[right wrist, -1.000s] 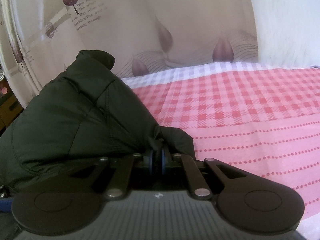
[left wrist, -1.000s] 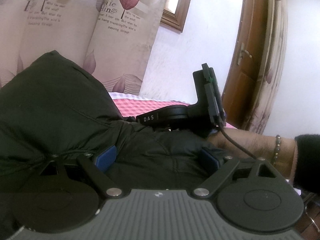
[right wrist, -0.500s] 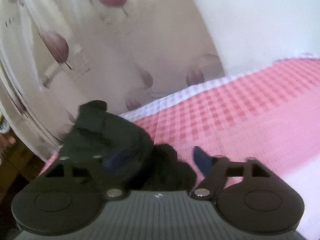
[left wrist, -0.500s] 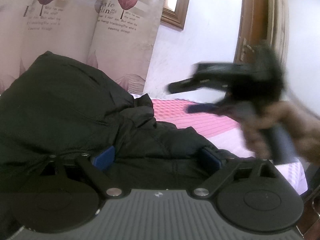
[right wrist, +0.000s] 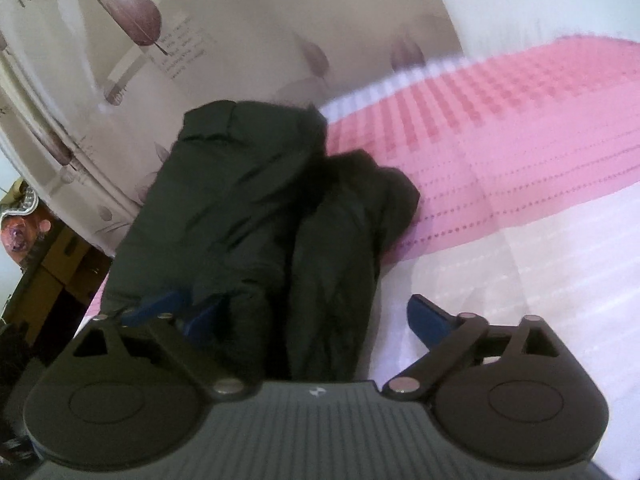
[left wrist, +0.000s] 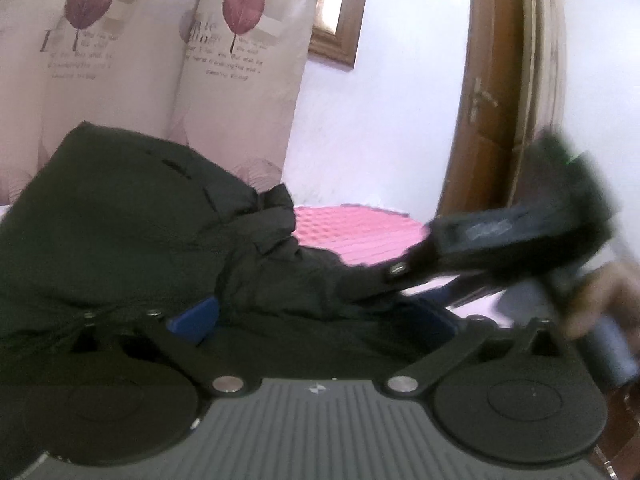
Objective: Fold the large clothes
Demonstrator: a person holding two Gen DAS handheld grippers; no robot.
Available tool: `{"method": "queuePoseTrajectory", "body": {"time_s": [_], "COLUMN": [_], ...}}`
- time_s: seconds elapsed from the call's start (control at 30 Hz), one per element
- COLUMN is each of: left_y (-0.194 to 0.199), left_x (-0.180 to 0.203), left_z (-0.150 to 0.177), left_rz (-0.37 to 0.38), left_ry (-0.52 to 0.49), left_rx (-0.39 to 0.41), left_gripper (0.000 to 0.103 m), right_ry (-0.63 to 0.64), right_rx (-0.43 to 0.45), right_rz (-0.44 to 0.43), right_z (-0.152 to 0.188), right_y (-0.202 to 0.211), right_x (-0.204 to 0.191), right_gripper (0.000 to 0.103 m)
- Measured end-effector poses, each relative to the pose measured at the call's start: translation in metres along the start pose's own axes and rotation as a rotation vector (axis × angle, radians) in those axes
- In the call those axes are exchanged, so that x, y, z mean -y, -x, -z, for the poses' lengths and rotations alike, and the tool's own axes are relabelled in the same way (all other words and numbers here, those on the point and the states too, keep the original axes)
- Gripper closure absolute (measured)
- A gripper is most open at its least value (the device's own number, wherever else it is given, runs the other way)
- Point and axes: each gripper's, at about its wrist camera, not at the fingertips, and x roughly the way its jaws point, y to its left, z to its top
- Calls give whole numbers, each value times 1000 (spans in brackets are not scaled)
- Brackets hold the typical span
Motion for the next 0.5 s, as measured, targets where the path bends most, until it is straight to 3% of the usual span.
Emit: {"method": "queuePoseTrajectory", "body": {"time_s": [0.13,0.2,0.27,0.37,0.5], "left_y": [50,77,91,94,59], "left_x": [-31,-55,-82,-136,-202], "left_z": [-17,-29,-38,-42,-32], "left_rz": [36,-17,-91,-152,-53], "left_ry": [145,176,179,242,437], "left_rx": [83,131,128,68,-124], "left_gripper": [0,0,0,0,0], "right_ry": [-11,-1,7,10,2], "right_rx": [-8,-7,-7,-15,-53], "right_rz": [-8,-8,-15,-34,-87], "right_z": [1,0,-1,-4,-8], "right_y": [-7,-8,-9,-13,-25], "right_x": [8,9,9,10,11], "right_gripper": [0,0,0,0,0]}}
